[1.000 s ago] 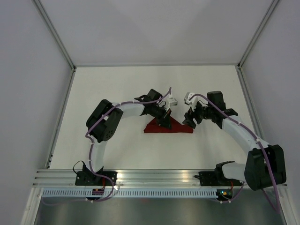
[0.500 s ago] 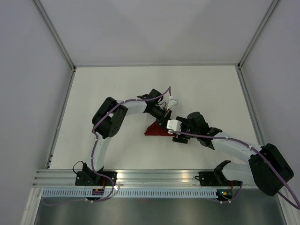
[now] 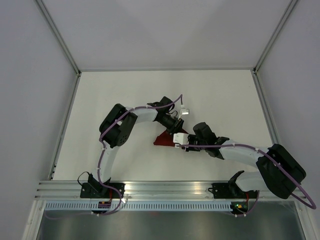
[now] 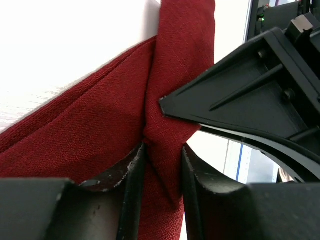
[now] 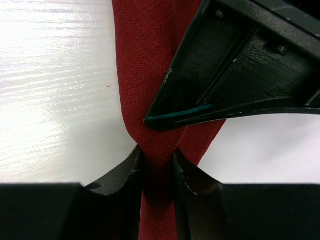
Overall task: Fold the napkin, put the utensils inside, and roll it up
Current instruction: Roll the napkin at the center of the board.
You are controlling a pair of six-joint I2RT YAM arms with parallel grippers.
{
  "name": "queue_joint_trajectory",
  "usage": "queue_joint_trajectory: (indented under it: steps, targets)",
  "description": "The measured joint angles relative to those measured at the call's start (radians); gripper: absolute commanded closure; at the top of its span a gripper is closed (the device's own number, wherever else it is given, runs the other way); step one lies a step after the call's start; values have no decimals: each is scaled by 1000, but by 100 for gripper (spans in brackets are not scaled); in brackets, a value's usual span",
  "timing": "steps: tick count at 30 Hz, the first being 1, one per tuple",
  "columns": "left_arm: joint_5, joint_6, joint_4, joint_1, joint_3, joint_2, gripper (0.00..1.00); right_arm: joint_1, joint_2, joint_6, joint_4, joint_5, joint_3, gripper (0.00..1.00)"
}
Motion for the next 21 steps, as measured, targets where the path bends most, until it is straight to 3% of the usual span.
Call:
queue_joint_trajectory:
  steps: [7,14,21]
  targets:
    - [-76,-2,4,-6,-27,-43,54,-1,12,1,-64,-17,38,78]
    - [-177,-8,16,11,-107,-138,55,-22,45,1,-143,-68,93,78]
    - [-356,-47,152,44,-290,-347,58,-67,110,-1,-240,-138,176,78]
